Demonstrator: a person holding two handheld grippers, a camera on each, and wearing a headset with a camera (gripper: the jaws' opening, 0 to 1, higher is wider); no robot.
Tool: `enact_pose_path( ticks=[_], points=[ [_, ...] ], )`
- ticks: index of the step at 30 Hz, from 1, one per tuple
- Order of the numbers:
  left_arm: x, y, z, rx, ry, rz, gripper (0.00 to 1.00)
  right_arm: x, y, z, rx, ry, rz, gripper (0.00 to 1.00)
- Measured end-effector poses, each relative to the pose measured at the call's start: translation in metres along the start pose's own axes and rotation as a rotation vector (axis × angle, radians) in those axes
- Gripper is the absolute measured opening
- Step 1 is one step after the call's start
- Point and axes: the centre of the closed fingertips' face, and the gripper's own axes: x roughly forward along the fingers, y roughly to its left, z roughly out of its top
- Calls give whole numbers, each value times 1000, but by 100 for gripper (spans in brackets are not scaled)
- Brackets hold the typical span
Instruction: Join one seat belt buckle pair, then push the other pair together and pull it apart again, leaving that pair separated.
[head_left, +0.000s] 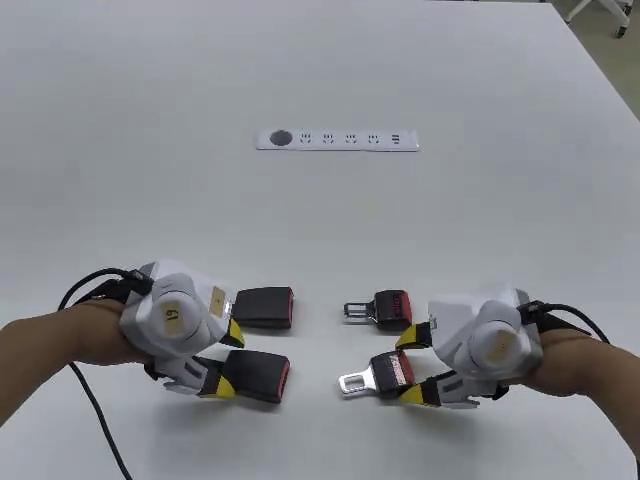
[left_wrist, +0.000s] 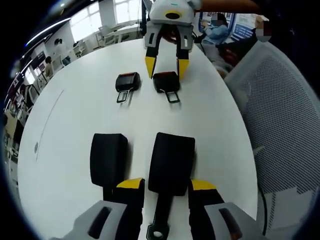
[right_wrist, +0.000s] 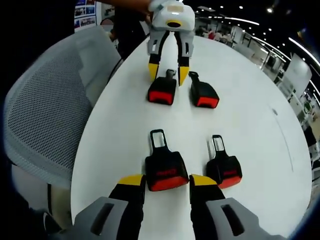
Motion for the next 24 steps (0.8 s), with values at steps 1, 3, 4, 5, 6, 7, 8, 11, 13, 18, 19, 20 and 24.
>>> enact_pose_path(
  ticks=[1, 3, 4, 5, 6, 7, 8, 11, 13, 18, 19, 20, 24],
  points=[
    [0, 0, 0, 0, 1, -1, 35, -1, 1, 0, -1, 2, 2, 32],
    [1, -2, -2, -4, 5, -11, 33, -1, 2, 0, -1, 6, 6, 31],
    [1, -2, -3, -2, 6, -8, 33, -1, 2, 1, 0, 6, 5, 31],
    [1, -2, -3, -3, 6, -8, 33, -1, 2, 1, 0, 6, 5, 31],
    [2, -2, -4, -6, 8, -7, 33, -1, 2, 0, 0, 6, 5, 31],
    [2, -2, -4, -5, 8, -6, 33, -1, 2, 1, 0, 6, 5, 31],
    [2, -2, -5, -4, 9, -6, 33, 0, 2, 1, 0, 6, 4, 31],
    [3, -1, -6, -5, 9, -4, 33, 1, 1, 0, -1, 6, 0, 31],
    [3, -1, -7, -11, 6, -4, 33, 1, 1, 1, -3, 6, -3, 31],
    [2, 0, -7, -40, 2, 1, 32, 2, 0, 2, 20, 2, -5, 31],
    [2, 0, -7, -46, 4, 1, 32, 2, 0, 2, 22, 4, -7, 31],
    [3, 0, -7, -48, 4, 1, 32, 3, 0, 2, 19, 4, -8, 31],
    [3, 0, -7, -68, 7, 0, 32, 4, 0, 4, 38, -2, -15, 30]
  ],
)
